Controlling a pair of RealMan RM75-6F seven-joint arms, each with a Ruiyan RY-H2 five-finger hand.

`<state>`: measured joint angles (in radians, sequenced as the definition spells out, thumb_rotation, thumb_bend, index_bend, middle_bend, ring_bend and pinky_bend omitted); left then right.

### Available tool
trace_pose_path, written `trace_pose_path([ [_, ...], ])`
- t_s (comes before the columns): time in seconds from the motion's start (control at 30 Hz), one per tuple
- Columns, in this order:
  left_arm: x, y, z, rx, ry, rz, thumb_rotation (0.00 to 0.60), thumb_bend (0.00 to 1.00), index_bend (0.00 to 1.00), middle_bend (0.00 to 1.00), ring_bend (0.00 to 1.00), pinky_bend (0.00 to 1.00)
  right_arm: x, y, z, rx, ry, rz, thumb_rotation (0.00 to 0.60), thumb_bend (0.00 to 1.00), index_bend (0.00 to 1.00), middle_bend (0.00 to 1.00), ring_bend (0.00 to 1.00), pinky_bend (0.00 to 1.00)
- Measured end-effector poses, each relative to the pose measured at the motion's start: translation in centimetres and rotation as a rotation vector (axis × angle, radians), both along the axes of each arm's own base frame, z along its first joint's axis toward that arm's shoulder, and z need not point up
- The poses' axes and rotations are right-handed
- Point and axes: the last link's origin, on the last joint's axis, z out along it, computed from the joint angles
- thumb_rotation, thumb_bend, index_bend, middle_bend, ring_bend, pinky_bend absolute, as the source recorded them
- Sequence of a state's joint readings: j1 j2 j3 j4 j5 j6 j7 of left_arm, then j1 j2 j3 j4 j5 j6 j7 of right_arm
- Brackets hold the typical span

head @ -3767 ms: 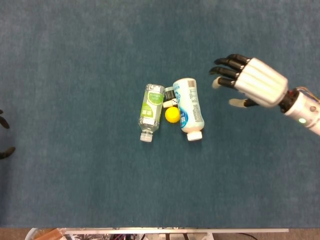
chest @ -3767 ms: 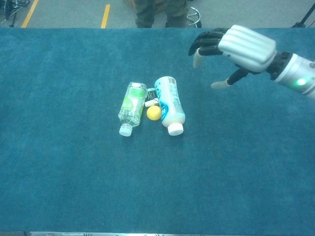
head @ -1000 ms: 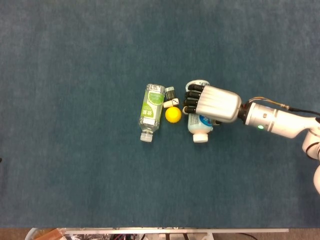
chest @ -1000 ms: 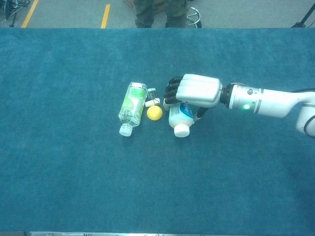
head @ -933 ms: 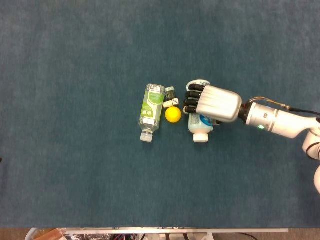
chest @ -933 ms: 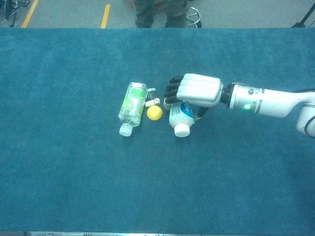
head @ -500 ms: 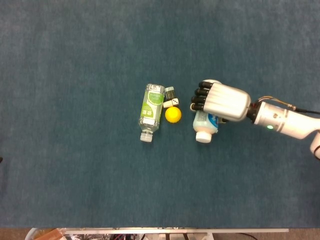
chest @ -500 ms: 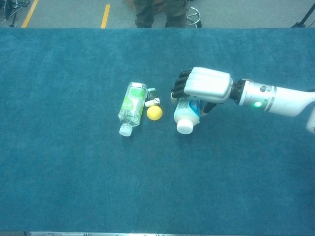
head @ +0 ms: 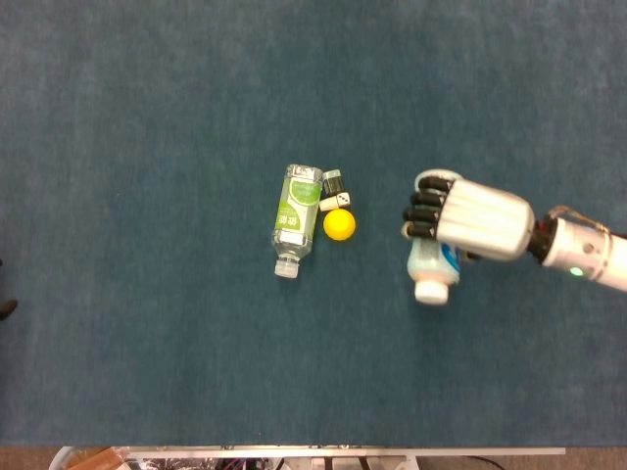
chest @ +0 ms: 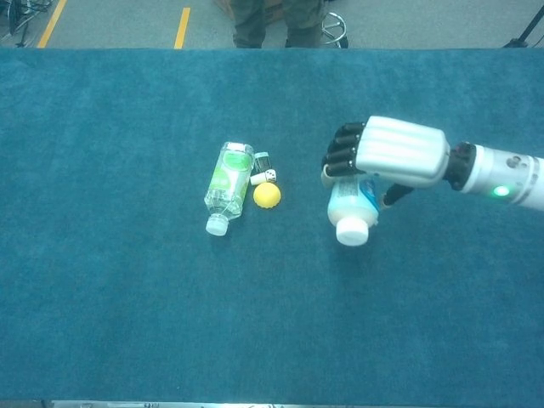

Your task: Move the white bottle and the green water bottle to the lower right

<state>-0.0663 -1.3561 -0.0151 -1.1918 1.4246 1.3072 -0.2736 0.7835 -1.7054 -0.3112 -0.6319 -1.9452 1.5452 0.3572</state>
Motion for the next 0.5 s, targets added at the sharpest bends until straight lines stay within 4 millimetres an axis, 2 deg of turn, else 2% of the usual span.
trace_pose_path([
  [0.23, 0.7, 0.4, -0.1, -0.003, 0.0, -0.029, 0.6, 0.07, 0.46, 0.27, 0.34, 0.48, -0.5, 4.7, 1.0, 0.081, 0.02, -0.064, 0.6, 0.28, 0.67, 0.74, 0.59, 0.41],
  [0.33, 0.7, 0.4, -0.2, -0.005, -0.002, -0.026, 0.6, 0.07, 0.46, 0.27, 0.34, 0.48, -1.4, 6.7, 1.1, 0.111, 0.073, -0.118, 0.6, 0.28, 0.67, 0.74, 0.59, 0.41],
  [0.4, 0.5, 0.3, -0.2, -0.004, -0.002, -0.019, 0.6, 0.07, 0.46, 0.27, 0.34, 0.48, -2.2, 7.4, 0.9, 0.121, 0.11, -0.152, 0.6, 0.28, 0.67, 0.74, 0.59, 0.41],
  [0.5, 0.3, 0.1, -0.2, -0.003, -0.001, -0.008, 0.6, 0.07, 0.46, 0.27, 0.34, 0.48, -3.2, 7.4, 0.6, 0.117, 0.144, -0.174, 0.6, 0.28, 0.67, 0.74, 0.59, 0.41],
])
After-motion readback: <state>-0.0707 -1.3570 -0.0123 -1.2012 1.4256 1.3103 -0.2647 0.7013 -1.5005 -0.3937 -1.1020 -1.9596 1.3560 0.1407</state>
